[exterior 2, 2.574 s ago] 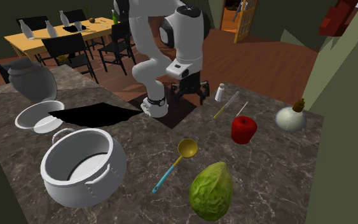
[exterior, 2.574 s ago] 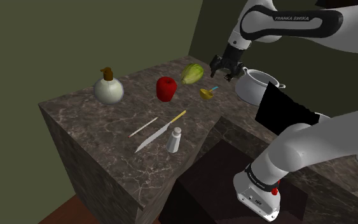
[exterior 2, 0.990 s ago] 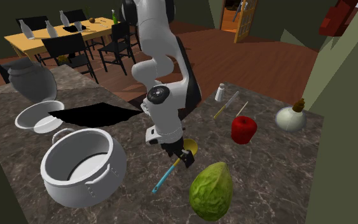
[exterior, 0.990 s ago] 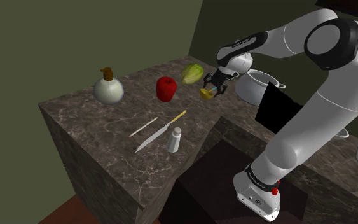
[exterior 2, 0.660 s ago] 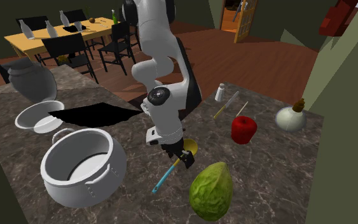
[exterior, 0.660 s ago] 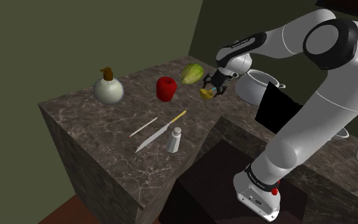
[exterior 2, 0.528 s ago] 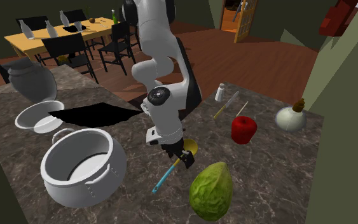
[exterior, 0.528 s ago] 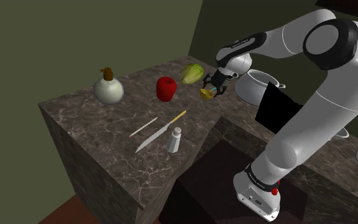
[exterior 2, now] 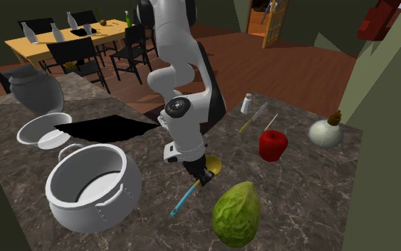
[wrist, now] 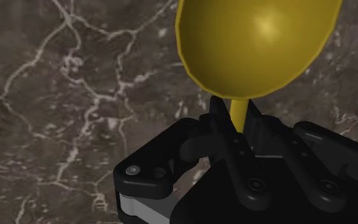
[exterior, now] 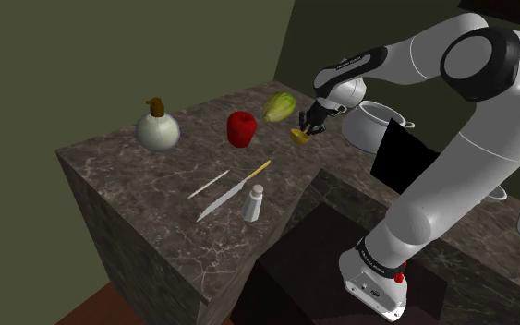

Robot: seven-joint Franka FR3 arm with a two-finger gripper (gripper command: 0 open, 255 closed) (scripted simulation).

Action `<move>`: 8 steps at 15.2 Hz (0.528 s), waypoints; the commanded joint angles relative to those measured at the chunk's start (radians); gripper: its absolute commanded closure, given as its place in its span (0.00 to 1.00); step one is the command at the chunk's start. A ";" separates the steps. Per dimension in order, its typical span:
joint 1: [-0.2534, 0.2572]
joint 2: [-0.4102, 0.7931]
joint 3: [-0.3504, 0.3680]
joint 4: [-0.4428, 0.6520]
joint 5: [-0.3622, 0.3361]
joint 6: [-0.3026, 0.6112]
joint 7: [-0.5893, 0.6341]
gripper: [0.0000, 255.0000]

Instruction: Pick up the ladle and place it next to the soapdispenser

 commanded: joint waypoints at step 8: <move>0.000 -0.052 -0.004 0.026 -0.041 -0.075 0.038 1.00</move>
